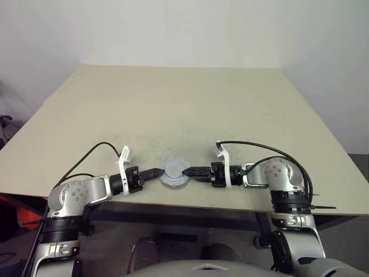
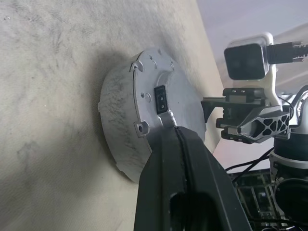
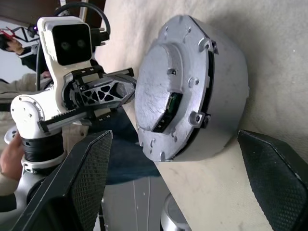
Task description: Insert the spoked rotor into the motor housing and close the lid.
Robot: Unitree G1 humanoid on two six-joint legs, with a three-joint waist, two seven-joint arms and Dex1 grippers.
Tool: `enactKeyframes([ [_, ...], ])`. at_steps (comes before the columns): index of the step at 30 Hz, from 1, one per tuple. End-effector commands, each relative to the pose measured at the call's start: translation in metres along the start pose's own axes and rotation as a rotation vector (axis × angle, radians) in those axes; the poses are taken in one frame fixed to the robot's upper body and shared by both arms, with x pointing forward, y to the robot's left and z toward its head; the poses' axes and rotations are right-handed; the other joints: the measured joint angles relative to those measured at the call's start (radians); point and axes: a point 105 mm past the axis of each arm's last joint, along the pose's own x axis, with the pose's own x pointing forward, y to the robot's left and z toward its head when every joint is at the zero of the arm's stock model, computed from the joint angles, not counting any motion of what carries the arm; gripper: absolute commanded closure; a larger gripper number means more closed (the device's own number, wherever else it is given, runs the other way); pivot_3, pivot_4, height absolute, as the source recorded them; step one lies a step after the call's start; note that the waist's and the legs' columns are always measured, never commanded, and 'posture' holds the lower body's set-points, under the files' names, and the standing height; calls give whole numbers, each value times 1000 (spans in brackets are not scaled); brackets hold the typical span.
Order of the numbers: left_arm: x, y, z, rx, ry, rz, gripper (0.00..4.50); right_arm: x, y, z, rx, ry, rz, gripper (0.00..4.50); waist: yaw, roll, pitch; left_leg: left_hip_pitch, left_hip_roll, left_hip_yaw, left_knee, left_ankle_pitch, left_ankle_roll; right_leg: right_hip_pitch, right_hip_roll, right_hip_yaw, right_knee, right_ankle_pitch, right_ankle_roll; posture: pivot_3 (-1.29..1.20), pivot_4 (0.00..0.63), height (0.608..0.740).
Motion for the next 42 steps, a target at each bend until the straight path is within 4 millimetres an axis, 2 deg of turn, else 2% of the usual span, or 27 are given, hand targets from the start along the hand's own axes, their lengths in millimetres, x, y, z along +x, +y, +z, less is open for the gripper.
enactKeyframes([
  [1, 3, 1, -1, 14, 10, 23, 4500, 7, 14, 8, -16, -16, 63, 213, 2, 0, 0, 0, 0, 0, 0, 0, 0, 0, 0, 0, 0, 0, 0, 0, 0, 740],
  [6, 2, 2, 3, 23, -2, 30, 4500, 21, 11, 14, 17, -41, 61, 213, 6, 0, 0, 1, 1, 0, 0, 0, 0, 0, 0, 0, 0, 0, 0, 0, 0, 740],
  [21, 0, 5, 6, 24, -31, 48, 4500, 40, 29, 20, 24, -34, 124, 213, -14, 0, 0, 2, 1, 0, -2, 0, -1, -1, 1, 0, 0, 0, 0, 0, 0, 740],
  [24, 1, 5, 6, 23, -34, 48, 4500, 44, 38, 20, 14, -25, 157, 844, -15, 0, 0, 2, 1, 0, -2, 0, -1, -2, 1, 0, 0, 0, 0, 0, 0, 740],
  [27, 1, 5, 6, 24, -35, 48, 4500, 44, 43, 19, 5, -19, 175, 1781, -16, 0, 0, 1, 1, 0, -2, 0, -1, -3, 2, 0, 0, 0, 0, 0, 0, 740],
  [35, 3, 6, 8, 30, -36, 49, 4500, 45, 44, 23, 8, -35, 178, 1781, -16, 0, 0, 1, 1, 0, -2, 0, -1, -3, 4, 0, 0, 0, 0, 0, 0, 740],
  [40, 4, 7, 7, 30, -37, 49, 4500, 45, 45, 25, 10, -39, 178, 3113, -14, 1, 1, 1, 2, 0, -2, 2, -3, -4, 6, 1, 0, 0, 0, 0, 0, 740],
  [41, 4, 7, 7, 30, -38, 50, 4500, 45, 45, 24, 7, -37, 177, 3334, -14, 1, 1, 1, 2, 0, -2, 2, -3, -4, 6, 1, 0, 0, 0, 0, 0, 740],
  [42, 4, 7, 7, 29, -38, 49, 4500, 45, 45, 24, 6, -36, 174, 3373, -14, 1, 0, 0, 2, 0, -2, 2, -3, -4, 6, 2, 0, 0, 0, 0, 0, 740],
])
